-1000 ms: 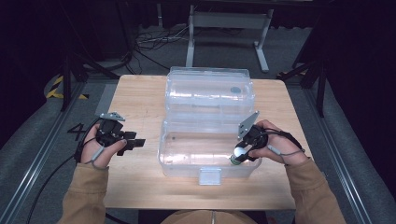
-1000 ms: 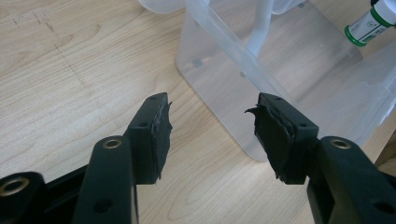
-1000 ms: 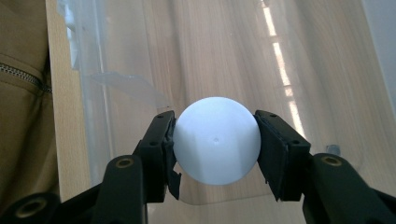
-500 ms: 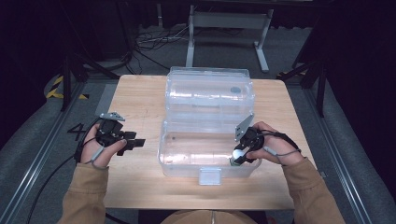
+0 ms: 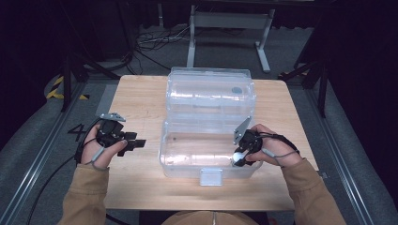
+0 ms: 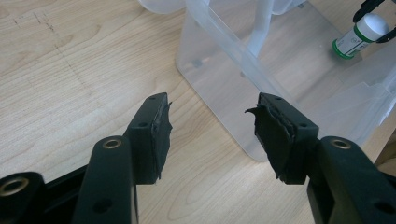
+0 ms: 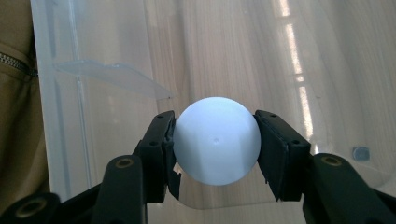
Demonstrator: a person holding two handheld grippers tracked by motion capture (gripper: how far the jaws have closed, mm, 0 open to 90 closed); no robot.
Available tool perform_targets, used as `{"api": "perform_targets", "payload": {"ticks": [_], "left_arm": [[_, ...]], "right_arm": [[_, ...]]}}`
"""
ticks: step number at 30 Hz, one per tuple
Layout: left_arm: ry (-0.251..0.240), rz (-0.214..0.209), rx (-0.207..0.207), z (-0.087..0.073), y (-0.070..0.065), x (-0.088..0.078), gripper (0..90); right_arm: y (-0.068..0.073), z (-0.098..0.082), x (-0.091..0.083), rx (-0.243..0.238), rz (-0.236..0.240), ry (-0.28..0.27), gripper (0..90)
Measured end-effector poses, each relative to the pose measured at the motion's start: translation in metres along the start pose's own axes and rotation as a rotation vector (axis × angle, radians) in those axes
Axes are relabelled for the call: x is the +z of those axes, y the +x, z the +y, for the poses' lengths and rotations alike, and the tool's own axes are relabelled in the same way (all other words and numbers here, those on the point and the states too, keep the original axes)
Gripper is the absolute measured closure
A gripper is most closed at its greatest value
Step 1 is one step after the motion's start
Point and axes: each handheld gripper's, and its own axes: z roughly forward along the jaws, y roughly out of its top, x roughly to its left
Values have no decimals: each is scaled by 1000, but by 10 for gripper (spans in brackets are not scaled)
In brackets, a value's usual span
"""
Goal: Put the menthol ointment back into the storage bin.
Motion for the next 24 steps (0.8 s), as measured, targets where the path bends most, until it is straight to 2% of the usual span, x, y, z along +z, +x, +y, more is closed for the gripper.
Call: {"api": "perform_targets", "payload": {"ticks": [1, 10, 24], "left_arm": [[0, -1, 0, 0, 0, 0, 459], [0, -1, 1, 0, 0, 0, 459], [3, 1, 1, 0, 0, 1, 458]], "right_arm": [[1, 0, 0, 10, 3, 5, 508], [1, 2, 6, 2, 9, 31, 507], [-1, 1, 6, 16, 37, 46, 507]]}}
